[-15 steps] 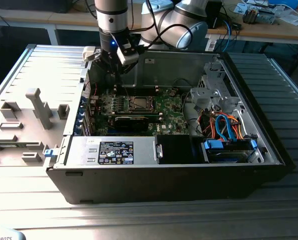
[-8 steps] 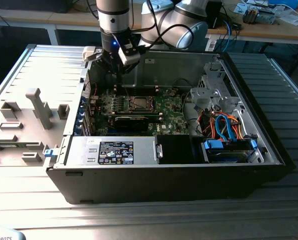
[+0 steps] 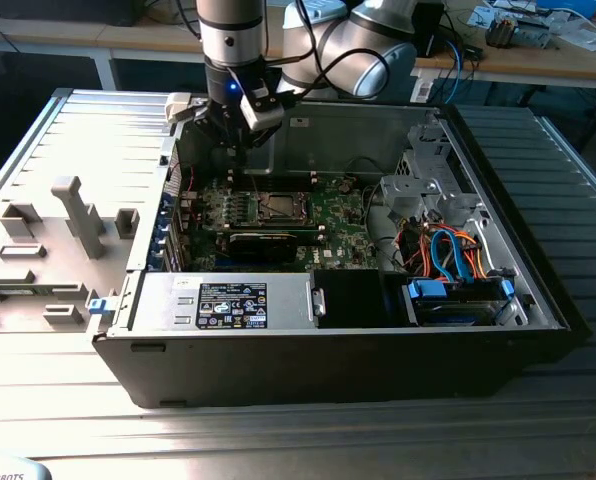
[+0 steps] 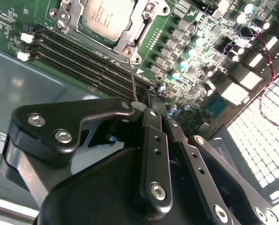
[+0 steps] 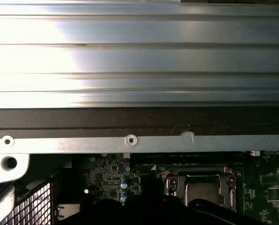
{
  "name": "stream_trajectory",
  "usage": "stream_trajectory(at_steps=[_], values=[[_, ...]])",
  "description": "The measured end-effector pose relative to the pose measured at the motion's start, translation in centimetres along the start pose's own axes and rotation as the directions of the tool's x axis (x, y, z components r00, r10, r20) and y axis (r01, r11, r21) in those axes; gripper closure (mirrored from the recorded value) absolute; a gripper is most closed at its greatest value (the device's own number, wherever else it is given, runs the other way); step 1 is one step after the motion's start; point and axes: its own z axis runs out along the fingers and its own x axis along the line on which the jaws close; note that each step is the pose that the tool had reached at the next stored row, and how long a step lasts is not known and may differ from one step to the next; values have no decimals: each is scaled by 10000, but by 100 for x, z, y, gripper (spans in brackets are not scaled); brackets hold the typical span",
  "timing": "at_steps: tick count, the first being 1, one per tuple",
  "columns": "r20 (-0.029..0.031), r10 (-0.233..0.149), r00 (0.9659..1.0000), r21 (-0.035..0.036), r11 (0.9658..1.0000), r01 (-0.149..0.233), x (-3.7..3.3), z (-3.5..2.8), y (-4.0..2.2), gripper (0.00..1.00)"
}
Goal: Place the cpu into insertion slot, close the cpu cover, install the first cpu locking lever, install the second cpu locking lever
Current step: 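Install the first cpu locking lever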
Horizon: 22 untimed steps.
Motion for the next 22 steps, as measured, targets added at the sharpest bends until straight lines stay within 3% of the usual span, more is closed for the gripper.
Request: stream_trajectory(at_steps=[22], values=[[0,0,10000,0,10000,0,-137,3,1,89]])
